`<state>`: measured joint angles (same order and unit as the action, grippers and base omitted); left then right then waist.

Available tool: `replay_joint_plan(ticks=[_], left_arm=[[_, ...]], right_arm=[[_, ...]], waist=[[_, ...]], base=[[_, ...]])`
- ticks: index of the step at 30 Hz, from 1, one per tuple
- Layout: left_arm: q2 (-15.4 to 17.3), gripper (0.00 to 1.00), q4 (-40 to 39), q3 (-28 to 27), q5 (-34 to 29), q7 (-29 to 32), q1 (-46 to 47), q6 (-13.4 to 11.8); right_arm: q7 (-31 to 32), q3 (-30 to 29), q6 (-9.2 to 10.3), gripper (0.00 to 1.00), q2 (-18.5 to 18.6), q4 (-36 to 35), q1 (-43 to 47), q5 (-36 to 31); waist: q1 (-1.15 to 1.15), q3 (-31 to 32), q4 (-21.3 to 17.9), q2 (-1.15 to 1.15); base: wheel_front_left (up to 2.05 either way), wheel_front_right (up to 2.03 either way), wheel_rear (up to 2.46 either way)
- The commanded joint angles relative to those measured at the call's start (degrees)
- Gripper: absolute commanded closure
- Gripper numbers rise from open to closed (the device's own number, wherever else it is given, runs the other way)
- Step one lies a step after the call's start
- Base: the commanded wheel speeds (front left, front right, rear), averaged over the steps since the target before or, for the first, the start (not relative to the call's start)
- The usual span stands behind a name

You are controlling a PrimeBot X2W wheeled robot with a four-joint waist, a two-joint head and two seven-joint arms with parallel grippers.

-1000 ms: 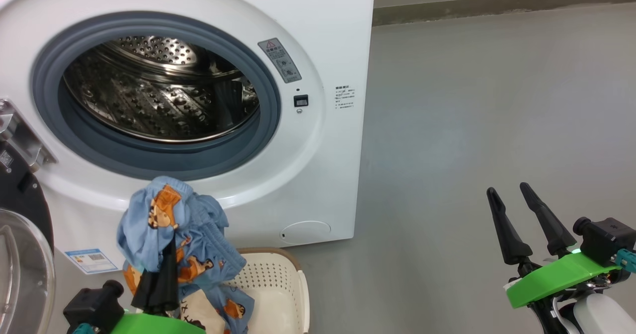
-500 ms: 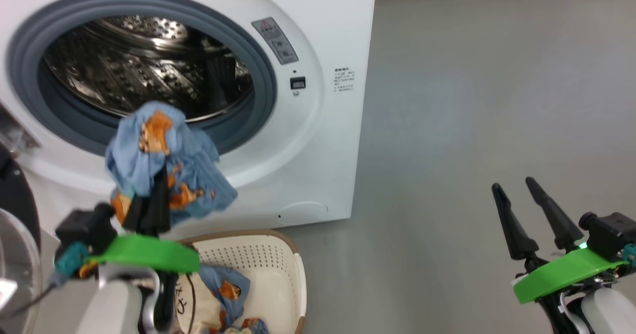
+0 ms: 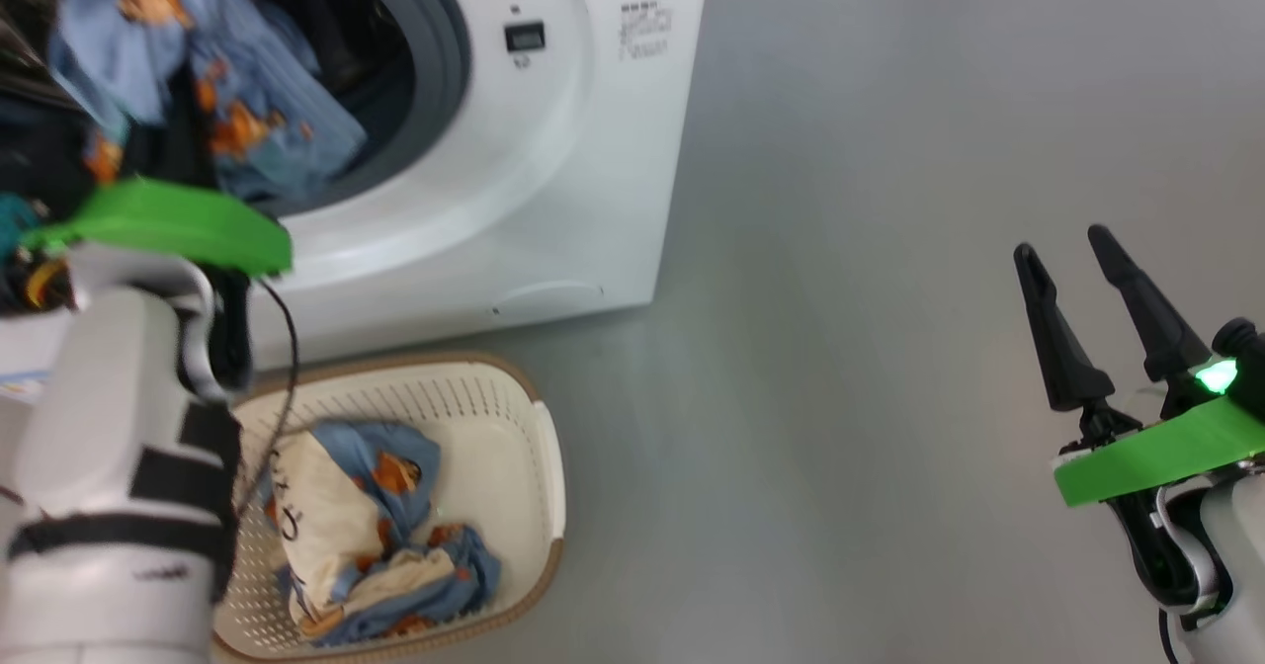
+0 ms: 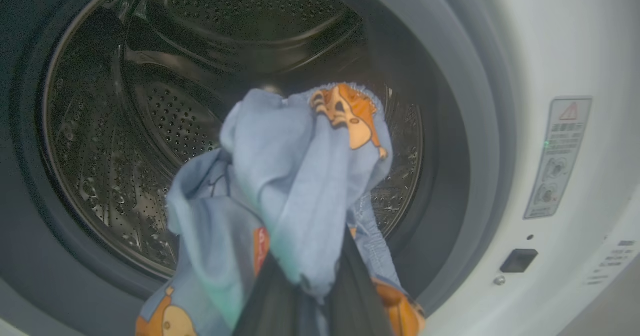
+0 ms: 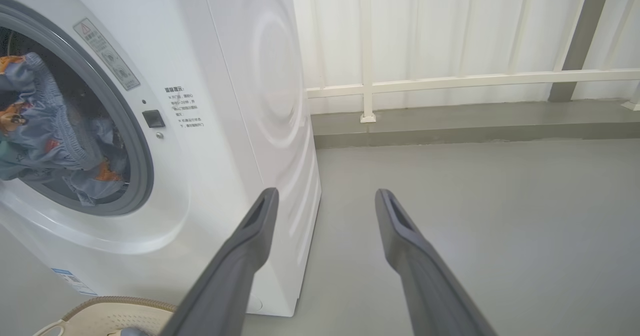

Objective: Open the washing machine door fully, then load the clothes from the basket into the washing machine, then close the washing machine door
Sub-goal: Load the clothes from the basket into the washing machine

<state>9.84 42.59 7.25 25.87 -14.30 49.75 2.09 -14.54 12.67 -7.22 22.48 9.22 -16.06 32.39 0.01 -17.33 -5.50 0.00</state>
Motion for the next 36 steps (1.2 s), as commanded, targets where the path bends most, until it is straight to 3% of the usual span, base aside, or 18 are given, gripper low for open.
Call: replay_joint_plan(ticks=[1,19,29,30,31,36], left_arm=[[2.6,1.0,0.4,-2.0,-0.5,-0.6,3.8,0.1],[7.8,1.0,11.1,-6.3,-5.7,-0.7,25.8,-0.4],[10.5,0.98,4.0,-11.0,-7.9,-0.7,28.5,-0.4],[10.1,0.65,4.1,-11.8,-7.5,-0.7,28.2,0.0],[9.9,0.0,4.9,-12.1,-7.5,-0.7,28.0,0.1],[8.9,0.0,14.4,-11.4,-7.5,2.5,28.5,-0.2]], right_arm=[[-0.5,0.3,-0.26,0.0,1.4,-1.8,-1.0,0.7],[-0.5,-0.6,-0.26,0.0,0.9,-5.2,-3.3,0.7],[-0.5,-0.7,-0.26,0.0,-1.0,-5.1,-4.0,0.7],[-0.5,-0.6,-0.26,0.0,-1.2,-5.0,-4.1,0.6],[-0.5,-0.5,-0.26,0.0,-1.3,-4.8,-4.1,0.6],[-0.5,0.0,-0.26,0.0,-1.6,-4.3,-4.3,0.6]], waist=[[-0.01,-9.0,-3.4,0.0],[-0.01,-23.0,-7.1,0.0],[-0.01,-24.9,-9.1,0.0],[-0.01,-24.8,-9.2,0.0],[-0.01,-24.5,-9.2,0.0],[-0.01,-23.1,-8.8,0.0]], base=[[0.0,0.0,0.0],[0.0,0.0,0.0],[0.0,0.0,0.0],[0.0,0.0,0.0],[0.0,0.0,0.0],[0.0,0.0,0.0]])
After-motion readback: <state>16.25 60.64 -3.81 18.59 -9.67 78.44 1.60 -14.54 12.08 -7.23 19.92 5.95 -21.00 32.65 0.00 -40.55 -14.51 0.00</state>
